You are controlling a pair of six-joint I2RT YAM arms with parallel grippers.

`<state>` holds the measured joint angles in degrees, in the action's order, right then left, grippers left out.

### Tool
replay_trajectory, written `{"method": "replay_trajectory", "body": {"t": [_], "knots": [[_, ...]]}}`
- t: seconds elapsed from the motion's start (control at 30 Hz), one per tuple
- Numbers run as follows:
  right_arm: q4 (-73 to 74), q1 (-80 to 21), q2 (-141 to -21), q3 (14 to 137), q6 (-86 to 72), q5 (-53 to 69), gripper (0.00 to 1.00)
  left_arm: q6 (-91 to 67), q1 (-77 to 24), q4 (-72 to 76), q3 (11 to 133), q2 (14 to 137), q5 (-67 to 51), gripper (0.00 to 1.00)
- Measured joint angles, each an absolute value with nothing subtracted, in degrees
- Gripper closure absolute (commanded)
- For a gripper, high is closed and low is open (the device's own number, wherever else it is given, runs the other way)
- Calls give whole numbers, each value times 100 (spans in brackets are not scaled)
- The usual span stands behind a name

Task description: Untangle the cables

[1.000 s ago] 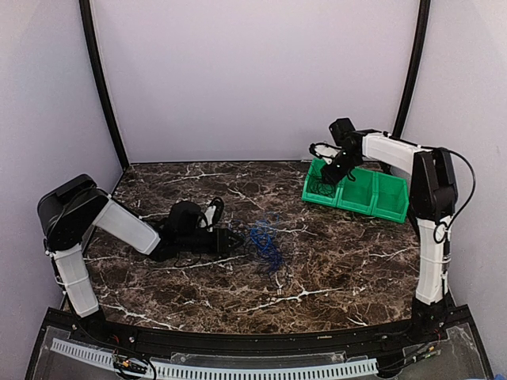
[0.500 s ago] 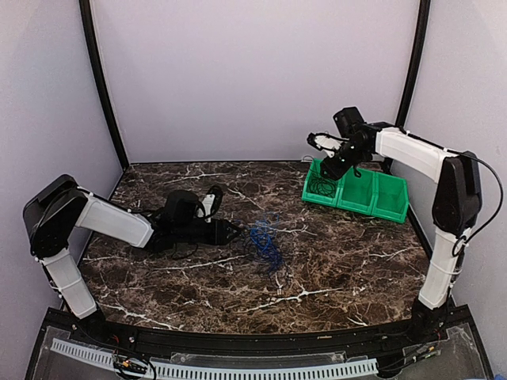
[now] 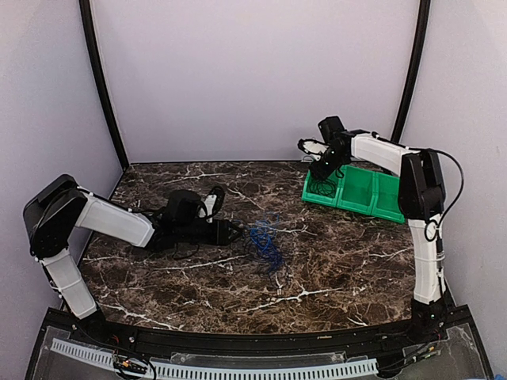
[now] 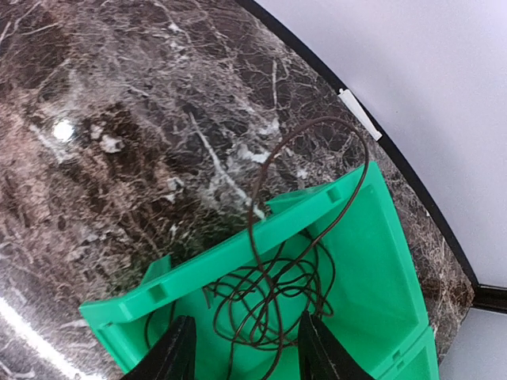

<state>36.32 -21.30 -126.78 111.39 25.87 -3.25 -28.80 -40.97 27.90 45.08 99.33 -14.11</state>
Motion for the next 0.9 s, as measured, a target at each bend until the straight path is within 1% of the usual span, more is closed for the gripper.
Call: {"method": "replay_trajectory", "body": {"t": [0.1, 0.13, 0.17, 0.23, 0.27, 0.5, 0.9], "knots": [[3614, -2018, -13050, 11498, 2585, -416, 57, -2919, -4134, 2770, 4508, 9933, -1409, 49], [3616, -1979, -13141, 11572, 2589, -449, 60, -2926, -4143, 2770, 4508, 9933, -1409, 49], [3612, -1946, -13209, 11607, 2587, -478, 68, -2934, -4147, 2773, 4508, 9933, -1411, 49], [3618, -1861, -13325, 11655, 2587, -504, 94, -2945, -4158, 2773, 4508, 9935, -1409, 49], [3627, -1820, -13375, 11655, 2569, -508, 100, -2961, -4163, 2773, 4508, 9935, -1411, 49], [3588, -1662, -13454, 11542, 2563, -523, 100, -2982, -4180, 2777, 4508, 10016, -1424, 49], [3739, -1715, -13454, 11319, 2628, -561, 100, -3138, -4211, 2862, 4574, 10353, -1483, 49]]}}
